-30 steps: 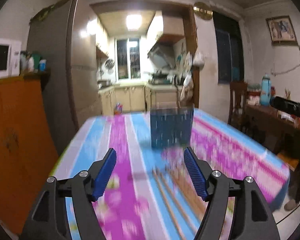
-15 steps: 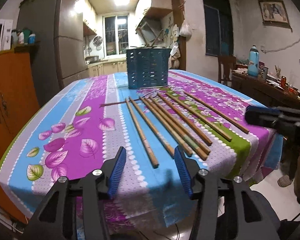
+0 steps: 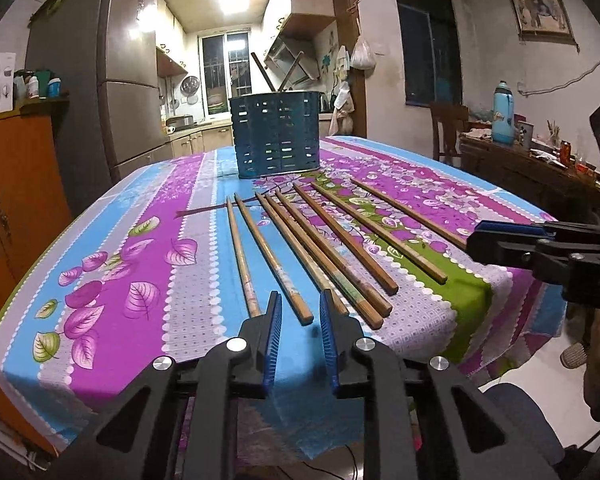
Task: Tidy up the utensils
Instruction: 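Lower the left gripper onto another chopstick and close while the right gripper grasps one too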
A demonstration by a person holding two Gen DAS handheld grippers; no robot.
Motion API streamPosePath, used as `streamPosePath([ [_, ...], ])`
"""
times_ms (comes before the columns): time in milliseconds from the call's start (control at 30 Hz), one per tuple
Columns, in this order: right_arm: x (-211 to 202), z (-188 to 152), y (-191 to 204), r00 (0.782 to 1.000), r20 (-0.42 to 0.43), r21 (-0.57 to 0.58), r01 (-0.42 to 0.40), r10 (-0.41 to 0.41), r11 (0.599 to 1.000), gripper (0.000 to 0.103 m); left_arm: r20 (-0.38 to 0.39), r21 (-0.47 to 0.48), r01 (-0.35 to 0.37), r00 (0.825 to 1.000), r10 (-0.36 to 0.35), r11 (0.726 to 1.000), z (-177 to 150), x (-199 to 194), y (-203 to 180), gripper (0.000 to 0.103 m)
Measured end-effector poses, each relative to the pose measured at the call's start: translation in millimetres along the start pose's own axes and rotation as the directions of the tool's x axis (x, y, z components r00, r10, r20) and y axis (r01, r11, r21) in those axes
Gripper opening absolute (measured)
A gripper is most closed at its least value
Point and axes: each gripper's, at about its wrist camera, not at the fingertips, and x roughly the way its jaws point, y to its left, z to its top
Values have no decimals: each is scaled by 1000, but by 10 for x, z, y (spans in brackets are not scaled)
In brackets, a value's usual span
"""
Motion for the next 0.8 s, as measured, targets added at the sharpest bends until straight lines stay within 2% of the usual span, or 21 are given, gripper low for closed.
streamPosePath([
  [200, -96, -41, 22, 999, 44, -38, 30, -28, 999, 24, -6, -3, -42, 999, 42, 999, -61, 69, -77, 21],
  [367, 40, -127, 104, 998, 35, -75, 45, -43, 996, 24, 10, -8, -77, 997, 77, 997, -67, 79, -93, 21],
  [433, 110, -155, 108, 998, 31, -69, 53, -51, 996, 21, 16, -6, -85, 996, 85, 996, -82, 69, -106, 21],
  [667, 235, -148, 331, 1000, 30, -105, -8, 11, 994, 17, 20, 5, -78, 997, 78, 997, -83, 70, -101, 21],
  [800, 377, -138, 351, 1000, 3, -110, 12, -12, 994, 17, 17, 5, -69, 997, 69, 998, -79, 71, -91, 21],
])
